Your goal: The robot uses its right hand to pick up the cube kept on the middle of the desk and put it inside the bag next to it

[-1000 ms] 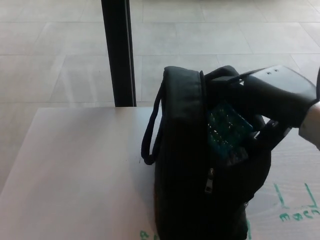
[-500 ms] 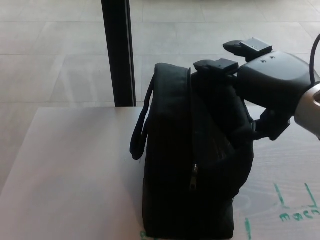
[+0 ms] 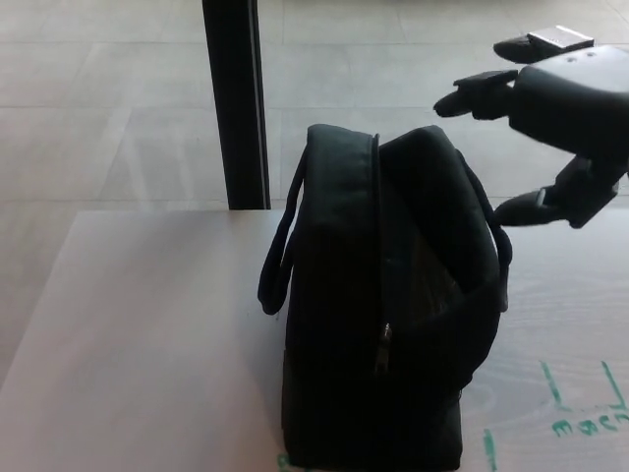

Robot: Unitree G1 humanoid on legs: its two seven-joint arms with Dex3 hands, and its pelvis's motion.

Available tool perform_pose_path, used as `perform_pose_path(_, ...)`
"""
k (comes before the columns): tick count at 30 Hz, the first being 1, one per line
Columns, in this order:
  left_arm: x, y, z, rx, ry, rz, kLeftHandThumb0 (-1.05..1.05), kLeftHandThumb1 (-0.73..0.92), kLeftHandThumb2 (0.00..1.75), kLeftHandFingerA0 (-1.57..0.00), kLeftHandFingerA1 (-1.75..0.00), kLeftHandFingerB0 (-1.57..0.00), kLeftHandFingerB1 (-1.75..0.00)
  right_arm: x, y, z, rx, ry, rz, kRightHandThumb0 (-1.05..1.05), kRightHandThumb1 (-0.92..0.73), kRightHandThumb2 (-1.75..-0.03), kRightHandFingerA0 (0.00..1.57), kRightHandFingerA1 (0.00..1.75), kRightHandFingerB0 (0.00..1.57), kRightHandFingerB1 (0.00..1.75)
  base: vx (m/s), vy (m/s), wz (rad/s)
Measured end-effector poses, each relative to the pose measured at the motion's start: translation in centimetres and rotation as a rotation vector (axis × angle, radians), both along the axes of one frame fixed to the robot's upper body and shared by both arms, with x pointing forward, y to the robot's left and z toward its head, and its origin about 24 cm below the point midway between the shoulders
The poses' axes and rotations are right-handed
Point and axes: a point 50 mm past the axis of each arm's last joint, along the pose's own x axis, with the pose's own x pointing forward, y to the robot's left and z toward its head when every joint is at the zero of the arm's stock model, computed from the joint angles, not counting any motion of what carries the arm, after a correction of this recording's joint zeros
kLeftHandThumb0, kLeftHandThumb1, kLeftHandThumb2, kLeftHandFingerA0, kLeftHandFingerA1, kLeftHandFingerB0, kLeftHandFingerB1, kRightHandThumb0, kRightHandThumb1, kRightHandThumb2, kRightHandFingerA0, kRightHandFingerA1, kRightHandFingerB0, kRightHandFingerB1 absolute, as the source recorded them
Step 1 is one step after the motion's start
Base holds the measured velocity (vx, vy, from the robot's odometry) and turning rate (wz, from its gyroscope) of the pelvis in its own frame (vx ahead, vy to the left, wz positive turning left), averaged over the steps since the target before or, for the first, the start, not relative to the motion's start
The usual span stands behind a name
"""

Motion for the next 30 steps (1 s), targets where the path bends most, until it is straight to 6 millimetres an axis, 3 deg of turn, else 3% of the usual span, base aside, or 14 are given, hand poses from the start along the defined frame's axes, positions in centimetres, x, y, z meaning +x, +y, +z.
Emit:
perform_pose_path(5, 0.0, 0.0, -0.1, 0.002, 0.003, 0.003, -0.78, 0.51, 0.83, -0.23, -0.56, -0.16, -0.47, -1.2, -2.2, 2.2, 0.125, -0.033, -0.024, -0.5, -0.63, -0.59, 0.64, 0.5, 0.62, 0.44, 0.0, 0.0, 0.0)
perform_pose_path(7, -0.1, 0.0, -0.2, -0.001, 0.004, 0.005, -0.79, 0.52, 0.84, -0.22, -0.56, -0.17, -0.47, -1.9, -3.4, 2.8, 0.183, -0.053, -0.037, -0.59, -0.59, -0.63, 0.56, 0.53, 0.5, 0.45, 0.0, 0.0, 0.0)
perform_pose_path(10, -0.1, -0.1, -0.2, -0.004, 0.005, 0.005, -0.79, 0.52, 0.84, -0.21, -0.55, -0.17, -0.47, -2.8, -5.1, 2.9, 0.249, -0.069, -0.065, -0.53, -0.63, -0.58, 0.52, 0.51, 0.47, 0.42, 0.0, 0.0, 0.0)
perform_pose_path(11, -0.1, -0.1, -0.2, -0.004, 0.005, 0.004, -0.78, 0.53, 0.83, -0.2, -0.54, -0.16, -0.47, -3.1, -5.7, 2.8, 0.268, -0.073, -0.077, -0.53, -0.49, -0.9, 0.42, 0.6, 0.29, 0.5, 0.0, 0.0, 0.0)
perform_pose_path(12, -0.1, -0.1, -0.2, -0.005, 0.005, 0.004, -0.78, 0.52, 0.83, -0.2, -0.54, -0.16, -0.47, -3.4, -6.4, 2.6, 0.288, -0.074, -0.094, -0.52, -0.49, -0.9, 0.4, 0.6, 0.26, 0.49, 0.0, 0.0, 0.0)
perform_pose_path(13, -0.1, -0.1, -0.3, -0.005, 0.005, 0.004, -0.75, 0.67, 0.6, -0.24, -0.51, -0.19, -0.38, -3.7, -7.2, 2.3, 0.309, -0.071, -0.117, -0.56, -0.64, -0.59, 0.4, 0.44, 0.36, 0.34, 0.0, 0.0, 0.0)
perform_pose_path(15, -0.1, -0.2, -0.3, -0.006, 0.004, 0.004, -0.75, 0.68, 0.6, -0.26, -0.51, -0.2, -0.38, -4.2, -8.9, 1.3, 0.352, -0.055, -0.166, -0.57, -0.65, -0.59, 0.37, 0.43, 0.34, 0.33, 0.0, 0.0, 0.0)
perform_pose_path(16, -0.1, -0.2, -0.3, -0.006, 0.004, 0.003, -0.77, 0.53, 0.85, -0.21, -0.55, -0.17, -0.47, -4.4, -9.6, 0.9, 0.37, -0.047, -0.192, -0.59, -0.65, -0.59, 0.36, 0.41, 0.32, 0.31, 0.0, 0.0, 0.0)
perform_pose_path(23, -0.1, -0.2, -0.3, -0.007, 0.004, 0.002, -0.81, 0.52, 0.85, -0.21, -0.55, -0.16, -0.47, -6.2, -16.0, -3.4, 0.497, 0.032, -0.427, -0.67, -0.7, -0.61, 0.26, 0.43, 0.22, 0.31, 0.0, 0.0, 0.0)
perform_pose_path(24, -0.1, -0.2, -0.3, -0.007, 0.005, 0.002, -0.81, 0.52, 0.84, -0.2, -0.55, -0.15, -0.47, -6.5, -16.8, -4.1, 0.515, 0.043, -0.46, -0.71, -0.6, -0.93, 0.2, 0.54, 0.13, 0.43, 0.0, 0.0, 0.0)
perform_pose_path(27, -0.1, -0.2, -0.3, -0.008, 0.006, 0.001, -0.8, 0.51, 0.84, -0.22, -0.55, -0.17, -0.47, -7.4, -19.7, -6.9, 0.575, 0.097, -0.586, -0.73, -0.62, -0.94, 0.17, 0.57, 0.12, 0.47, 0.0, 0.0, 0.0)
perform_pose_path(28, -0.1, -0.3, -0.3, -0.008, 0.006, 0.0, -0.8, 0.51, 0.84, -0.22, -0.55, -0.17, -0.47, -7.8, -20.6, -7.9, 0.595, 0.114, -0.627, -0.73, -0.62, -0.94, 0.17, 0.57, 0.12, 0.47, 0.0, 0.0, 0.0)
perform_pose_path(29, -0.1, -0.3, -0.3, -0.008, 0.006, 0.0, -0.8, 0.51, 0.84, -0.22, -0.56, -0.18, -0.47, -8.2, -21.5, -9.0, 0.616, 0.133, -0.67, -0.71, -0.77, -0.63, 0.18, 0.6, 0.17, 0.44, 0.0, 0.0, 0.0)
perform_pose_path(30, -0.1, -0.3, -0.3, -0.008, 0.006, 0.0, -0.79, 0.52, 0.85, -0.23, -0.56, -0.17, -0.48, -8.5, -22.2, -9.8, 0.634, 0.147, -0.703, -0.7, -0.73, -0.63, 0.21, 0.61, 0.2, 0.47, 0.0, 0.0, 0.0)
